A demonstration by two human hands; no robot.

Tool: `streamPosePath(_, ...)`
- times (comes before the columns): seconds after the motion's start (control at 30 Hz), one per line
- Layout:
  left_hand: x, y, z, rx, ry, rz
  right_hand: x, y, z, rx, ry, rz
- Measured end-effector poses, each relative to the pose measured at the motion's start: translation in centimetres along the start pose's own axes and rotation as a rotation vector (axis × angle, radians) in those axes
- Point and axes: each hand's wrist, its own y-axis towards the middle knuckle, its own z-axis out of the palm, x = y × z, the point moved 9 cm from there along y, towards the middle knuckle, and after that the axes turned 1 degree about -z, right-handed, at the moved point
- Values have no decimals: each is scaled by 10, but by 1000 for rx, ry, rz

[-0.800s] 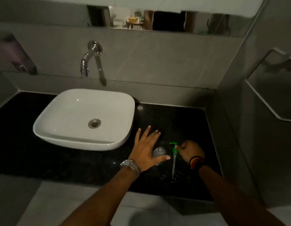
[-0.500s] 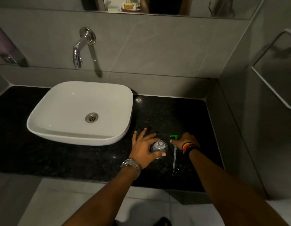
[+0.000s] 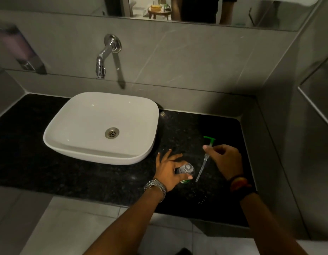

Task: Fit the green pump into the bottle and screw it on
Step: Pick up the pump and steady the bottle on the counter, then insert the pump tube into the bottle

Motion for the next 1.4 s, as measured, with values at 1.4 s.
streamPosePath(1.4,0,-4,1,2,10,-16,9,-47,61,134,-170,-437)
